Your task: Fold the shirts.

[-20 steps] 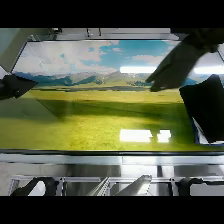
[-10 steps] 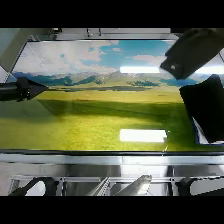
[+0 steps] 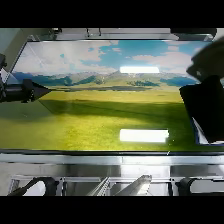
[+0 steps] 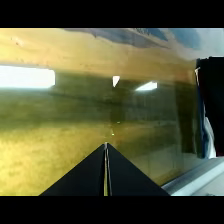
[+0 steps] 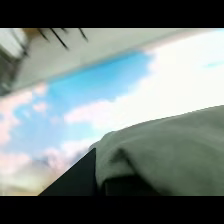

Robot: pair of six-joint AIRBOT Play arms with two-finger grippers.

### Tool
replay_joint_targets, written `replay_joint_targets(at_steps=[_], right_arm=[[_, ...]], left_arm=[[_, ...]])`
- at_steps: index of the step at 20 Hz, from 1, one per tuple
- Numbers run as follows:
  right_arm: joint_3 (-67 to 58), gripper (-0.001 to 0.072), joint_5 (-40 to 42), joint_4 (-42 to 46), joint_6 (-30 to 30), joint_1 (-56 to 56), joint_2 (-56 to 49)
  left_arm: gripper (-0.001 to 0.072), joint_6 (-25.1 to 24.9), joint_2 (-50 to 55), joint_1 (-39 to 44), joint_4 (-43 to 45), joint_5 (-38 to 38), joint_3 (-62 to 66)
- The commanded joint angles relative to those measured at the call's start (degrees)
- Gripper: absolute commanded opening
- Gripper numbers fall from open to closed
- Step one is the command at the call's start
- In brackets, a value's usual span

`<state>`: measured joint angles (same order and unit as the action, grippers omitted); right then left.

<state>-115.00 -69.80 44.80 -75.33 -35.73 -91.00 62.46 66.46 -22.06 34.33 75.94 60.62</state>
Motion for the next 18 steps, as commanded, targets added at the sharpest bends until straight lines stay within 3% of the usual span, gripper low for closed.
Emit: replay_joint_targets(at_steps=[1, 4, 10, 18], right_arm=[[9.1, 0.0012, -11.7, 12.7, -10.6, -0.9, 6.0], [15.8, 0.0012, -12.0, 15.1, -13.5, -0.9, 13.0], [27.8, 0.0012, -18.4, 34.3, -21.7, -0.9, 24.9], [57.2, 0.0013, -6.6, 38.2, -28.4, -0.9, 31.0]], left_arm=[[0.0031, -0.1, 0.1, 0.0, 0.0, 1.9, 0.0], [0.0031, -0.1, 0.1, 0.0, 0.0, 3.9, 0.0], [0.0031, 0.0, 0.1, 0.0, -0.1, 5.1, 0.0], [0.0031, 0.2, 0.1, 0.0, -0.1, 5.6, 0.0]])
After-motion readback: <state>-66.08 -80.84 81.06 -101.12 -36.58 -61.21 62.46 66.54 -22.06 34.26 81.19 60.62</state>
